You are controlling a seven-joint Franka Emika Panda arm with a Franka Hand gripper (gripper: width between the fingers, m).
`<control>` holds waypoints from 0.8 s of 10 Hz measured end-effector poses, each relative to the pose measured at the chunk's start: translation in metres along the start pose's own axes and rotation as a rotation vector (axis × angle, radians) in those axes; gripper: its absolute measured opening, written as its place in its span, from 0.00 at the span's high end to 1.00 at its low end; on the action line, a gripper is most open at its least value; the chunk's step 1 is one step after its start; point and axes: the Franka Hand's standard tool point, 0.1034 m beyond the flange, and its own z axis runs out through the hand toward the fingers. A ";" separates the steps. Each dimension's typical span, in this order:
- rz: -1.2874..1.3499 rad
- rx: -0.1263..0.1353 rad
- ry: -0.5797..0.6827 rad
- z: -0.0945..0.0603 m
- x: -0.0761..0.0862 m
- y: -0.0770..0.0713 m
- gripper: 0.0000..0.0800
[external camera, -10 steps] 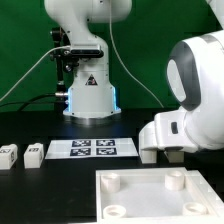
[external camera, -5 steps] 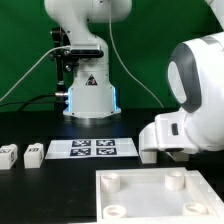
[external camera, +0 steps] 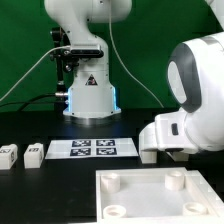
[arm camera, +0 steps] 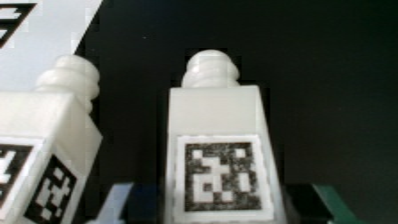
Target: Assemble one leg
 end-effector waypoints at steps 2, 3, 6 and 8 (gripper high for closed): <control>0.000 0.000 0.000 0.000 0.000 0.000 0.64; 0.000 0.000 0.000 0.000 0.000 0.000 0.64; -0.043 0.003 0.025 -0.037 -0.012 0.014 0.64; -0.078 0.038 0.165 -0.087 -0.008 0.029 0.64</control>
Offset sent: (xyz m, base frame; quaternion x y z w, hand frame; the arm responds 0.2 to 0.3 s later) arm 0.0000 0.0000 0.0000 0.0000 0.0000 0.0000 1.0000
